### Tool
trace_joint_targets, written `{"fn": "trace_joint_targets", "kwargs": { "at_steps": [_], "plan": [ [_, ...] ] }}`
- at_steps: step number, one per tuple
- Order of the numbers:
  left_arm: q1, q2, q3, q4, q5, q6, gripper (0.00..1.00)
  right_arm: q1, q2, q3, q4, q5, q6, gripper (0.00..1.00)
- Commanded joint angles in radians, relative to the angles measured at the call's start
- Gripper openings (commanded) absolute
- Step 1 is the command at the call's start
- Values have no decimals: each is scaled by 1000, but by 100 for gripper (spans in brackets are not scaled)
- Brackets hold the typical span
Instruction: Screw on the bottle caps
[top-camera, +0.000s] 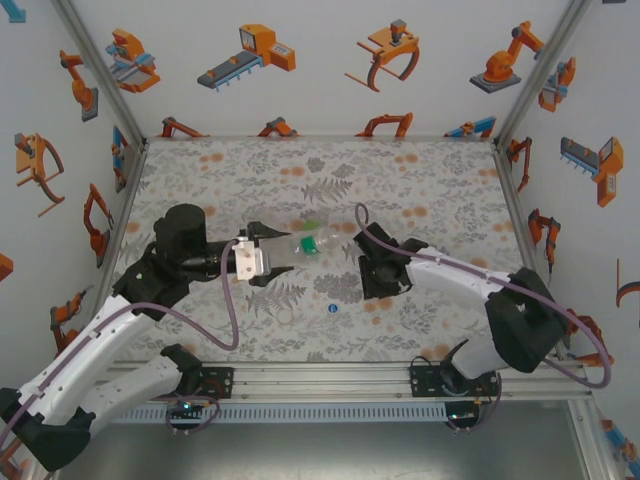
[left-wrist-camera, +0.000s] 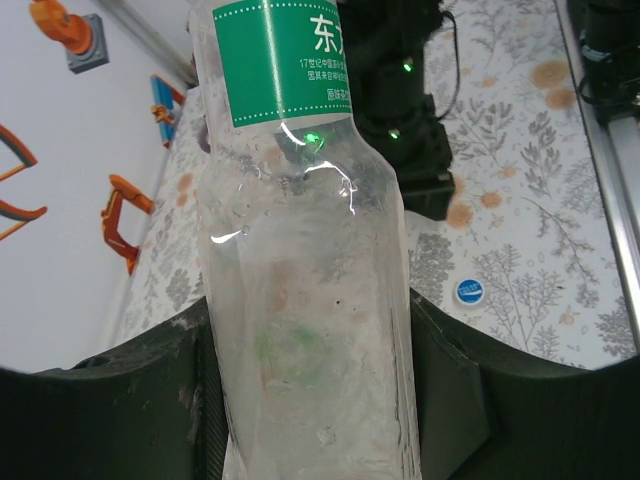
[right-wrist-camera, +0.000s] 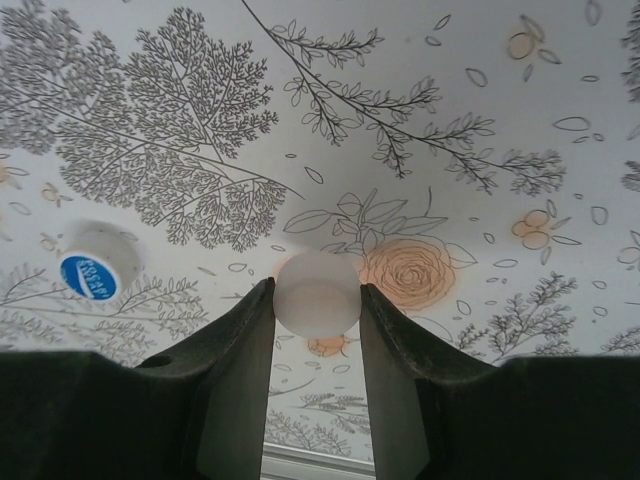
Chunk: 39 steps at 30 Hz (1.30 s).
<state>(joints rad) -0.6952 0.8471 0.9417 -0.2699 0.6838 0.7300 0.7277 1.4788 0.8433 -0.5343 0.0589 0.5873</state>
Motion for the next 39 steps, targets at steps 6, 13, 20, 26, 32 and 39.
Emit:
{"fn": "trace_joint_targets", "kwargs": {
  "at_steps": [6,13,20,26,32,39],
  "plan": [
    [-3,-21,-17,57,-30,-29,0,36,43,8,33,95,64,30],
    [-3,-26,-19,65,-38,-36,0,41,24,-16,38,93,70,42],
    [-3,-34,-24,76,-52,-42,0,41,7,-8,19,87,68,48],
    [9,-62,-52,149,-131,-84,0,52,-36,46,-41,116,55,48],
    [100,-139,-124,325,-277,-183,0,117,9,165,-104,110,45,46],
    [177,-214,-186,457,-531,-237,0,260,163,345,-121,87,49,46]
  ]
}}
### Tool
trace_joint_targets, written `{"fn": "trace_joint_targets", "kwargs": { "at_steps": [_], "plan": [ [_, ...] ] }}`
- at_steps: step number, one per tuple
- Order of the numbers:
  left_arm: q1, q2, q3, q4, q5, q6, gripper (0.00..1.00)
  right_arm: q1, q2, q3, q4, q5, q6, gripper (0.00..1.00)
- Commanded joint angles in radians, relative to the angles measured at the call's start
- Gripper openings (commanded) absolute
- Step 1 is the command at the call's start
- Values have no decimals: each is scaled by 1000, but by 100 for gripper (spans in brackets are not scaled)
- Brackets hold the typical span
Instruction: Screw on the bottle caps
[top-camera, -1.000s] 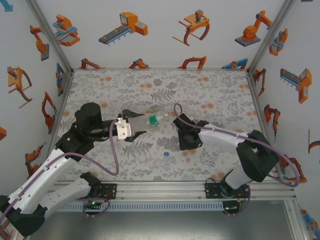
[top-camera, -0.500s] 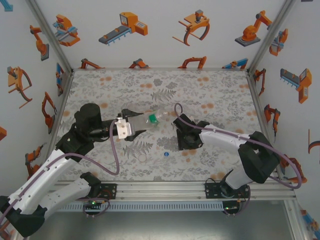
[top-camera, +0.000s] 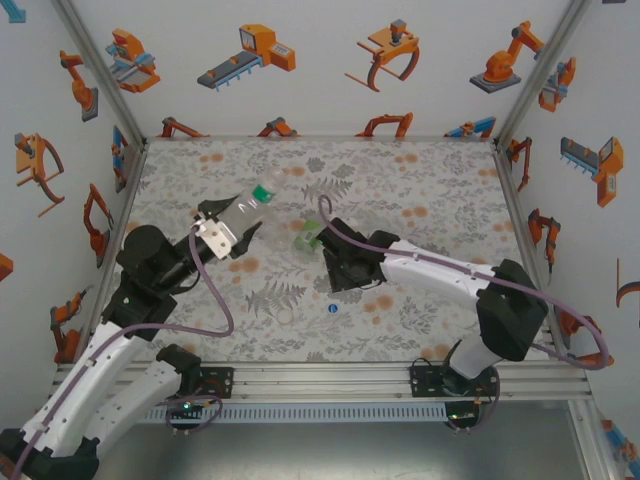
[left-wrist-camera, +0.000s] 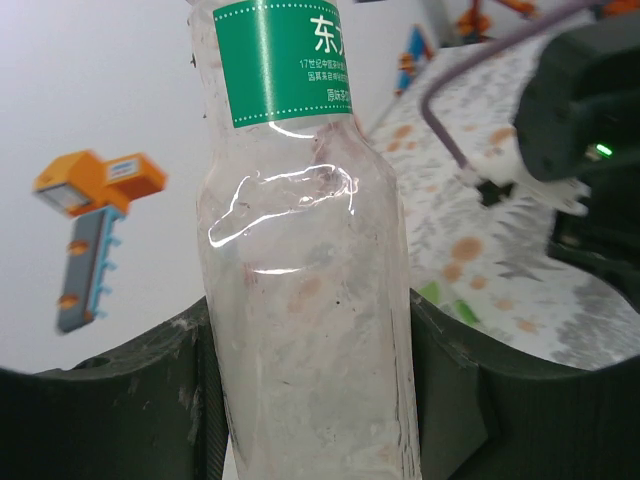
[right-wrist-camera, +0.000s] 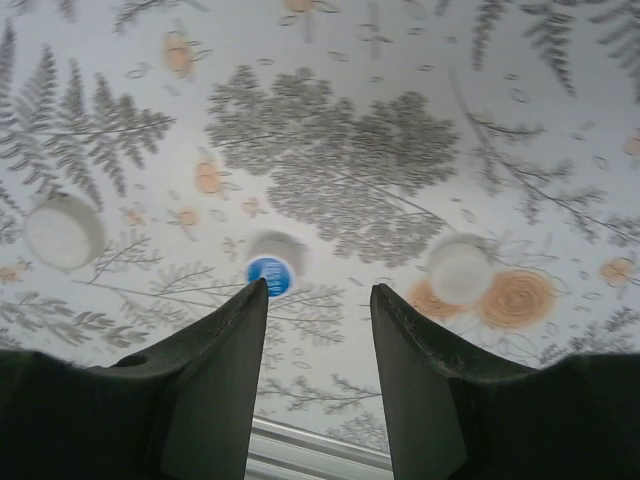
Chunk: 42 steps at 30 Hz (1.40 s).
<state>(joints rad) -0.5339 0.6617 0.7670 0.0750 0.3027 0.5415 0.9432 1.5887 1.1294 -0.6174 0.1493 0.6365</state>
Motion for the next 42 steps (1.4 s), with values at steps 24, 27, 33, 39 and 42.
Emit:
{"fn": "trace_joint_targets", "kwargs": {
  "at_steps": [24,27,33,39,42],
  "plan": [
    [260,-105,-39,174,-351,-125,0,264,491,510,-176,-47,2,55],
    [267,-101,-40,177,-341,-138,0,272,512,524,-176,-50,1,54],
    [272,-94,-38,177,-326,-154,0,273,535,521,-153,-69,-6,54],
    [276,-93,-38,174,-319,-158,0,273,549,508,-132,-65,-6,52],
    [276,-91,-36,175,-313,-160,0,272,549,500,-115,-56,-7,51]
  ]
}}
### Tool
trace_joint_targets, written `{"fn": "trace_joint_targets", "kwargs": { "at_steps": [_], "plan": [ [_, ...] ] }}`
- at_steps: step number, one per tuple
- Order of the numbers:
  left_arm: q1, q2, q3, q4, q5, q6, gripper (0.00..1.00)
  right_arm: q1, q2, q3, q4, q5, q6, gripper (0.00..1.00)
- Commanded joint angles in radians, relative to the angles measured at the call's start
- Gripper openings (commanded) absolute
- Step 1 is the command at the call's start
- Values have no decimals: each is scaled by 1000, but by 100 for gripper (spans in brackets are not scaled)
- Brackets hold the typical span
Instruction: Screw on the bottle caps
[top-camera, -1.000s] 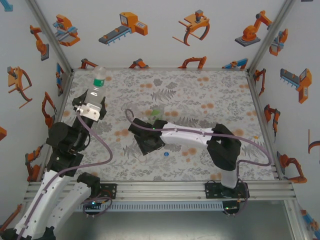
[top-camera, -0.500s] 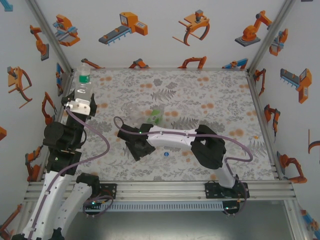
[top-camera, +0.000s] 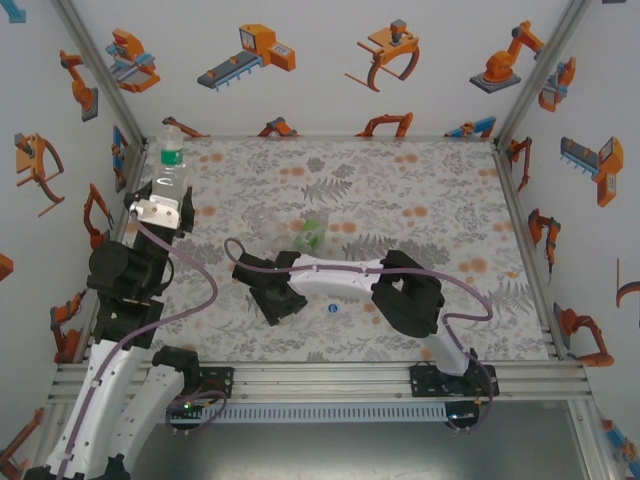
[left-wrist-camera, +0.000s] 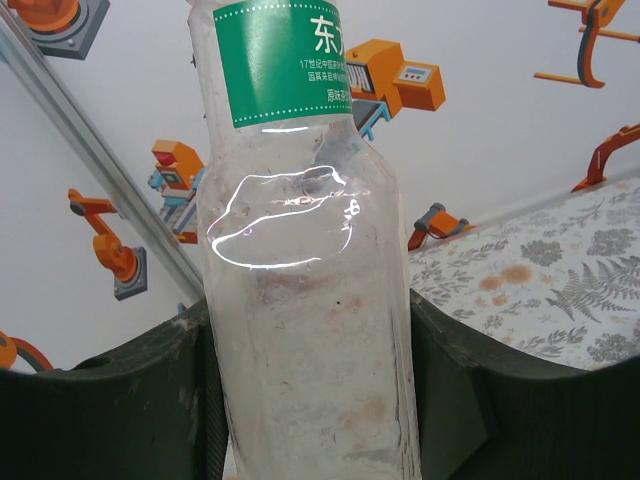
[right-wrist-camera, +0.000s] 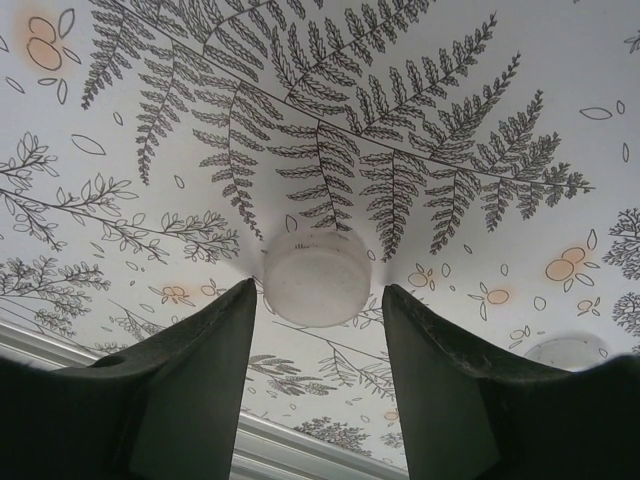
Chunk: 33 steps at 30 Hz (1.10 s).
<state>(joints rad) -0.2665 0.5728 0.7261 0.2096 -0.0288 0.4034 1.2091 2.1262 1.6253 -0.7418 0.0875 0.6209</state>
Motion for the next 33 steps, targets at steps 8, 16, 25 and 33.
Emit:
{"fn": "trace_joint_targets", "kwargs": {
  "at_steps": [8,16,25,33],
  "plan": [
    [10,4,7,37,27,-26,0,6,31,1,16,-7,12,49],
    [12,3,7,37,29,-29,0,7,40,6,-8,-21,12,49],
    [14,7,7,36,35,-32,0,6,47,7,-9,-18,11,44],
    [15,23,16,22,62,-41,0,-5,-50,-31,15,33,-3,32]
  ]
}}
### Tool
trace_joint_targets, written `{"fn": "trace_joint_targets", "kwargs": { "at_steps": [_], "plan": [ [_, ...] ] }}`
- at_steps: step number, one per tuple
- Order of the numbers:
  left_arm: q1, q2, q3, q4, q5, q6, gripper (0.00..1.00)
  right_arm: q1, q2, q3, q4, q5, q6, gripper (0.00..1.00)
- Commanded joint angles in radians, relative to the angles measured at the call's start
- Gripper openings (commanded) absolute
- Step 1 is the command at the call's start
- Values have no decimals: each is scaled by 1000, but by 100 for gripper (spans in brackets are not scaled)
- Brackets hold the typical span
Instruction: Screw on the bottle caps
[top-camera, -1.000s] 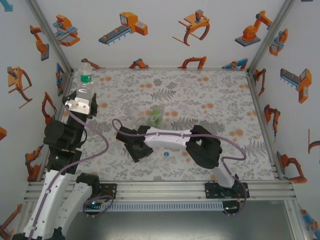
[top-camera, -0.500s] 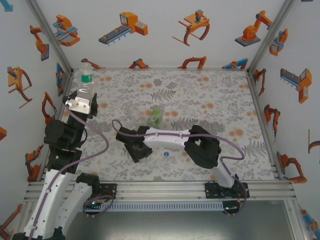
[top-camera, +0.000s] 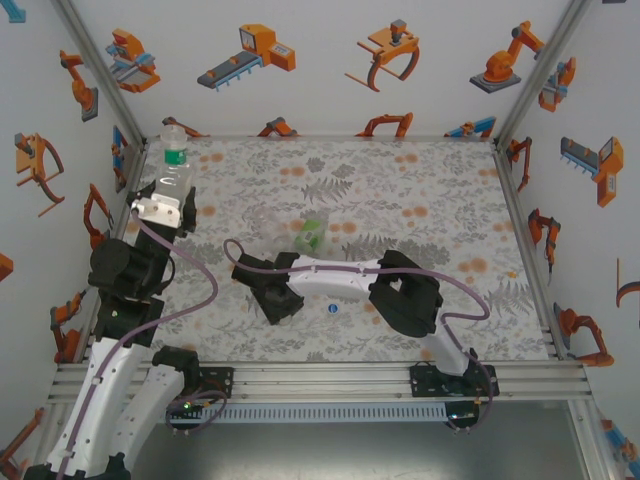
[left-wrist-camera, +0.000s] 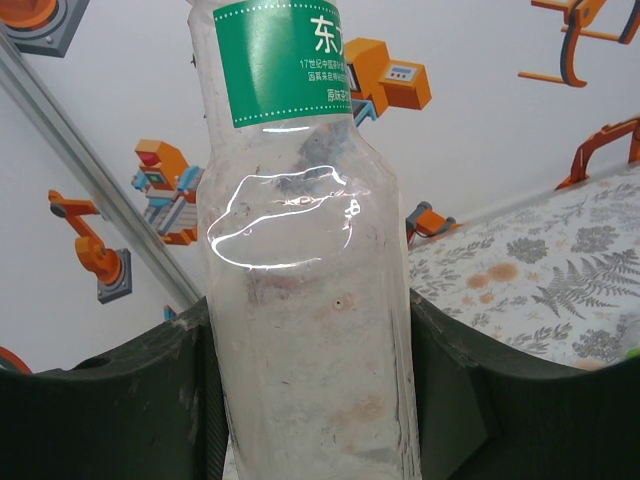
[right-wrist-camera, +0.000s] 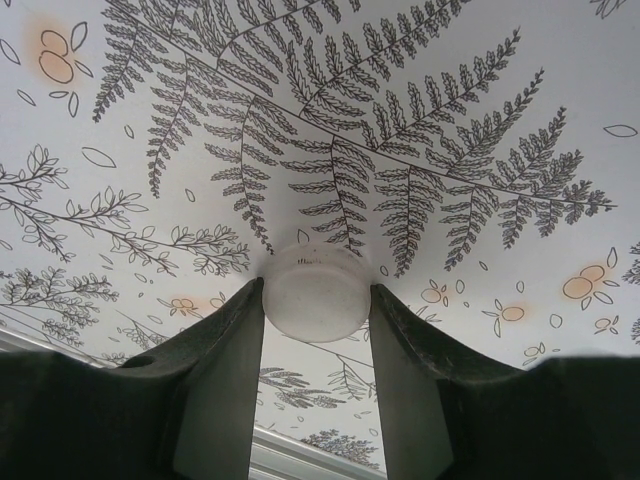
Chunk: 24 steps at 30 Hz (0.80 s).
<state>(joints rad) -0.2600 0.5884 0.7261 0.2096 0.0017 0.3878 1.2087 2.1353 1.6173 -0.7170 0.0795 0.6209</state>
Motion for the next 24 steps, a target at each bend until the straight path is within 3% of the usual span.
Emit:
{"fn": "trace_joint_targets", "kwargs": {
  "at_steps": [1,4,16,20,24],
  "plan": [
    [8,12,19,18,43,-27,0,-10,-79,-32,-7,44,-7,32],
    [7,41,35,-1,125,-36,0,-36,-161,-77,16,53,-25,30],
    [-4,203,121,-64,686,-40,0,-290,-625,-425,214,-87,-111,25],
    [-49,265,184,-202,864,58,0,-382,-770,-516,258,-159,-175,24],
    [-132,310,241,-387,924,205,0,-439,-893,-560,269,-173,-260,23]
  ]
}}
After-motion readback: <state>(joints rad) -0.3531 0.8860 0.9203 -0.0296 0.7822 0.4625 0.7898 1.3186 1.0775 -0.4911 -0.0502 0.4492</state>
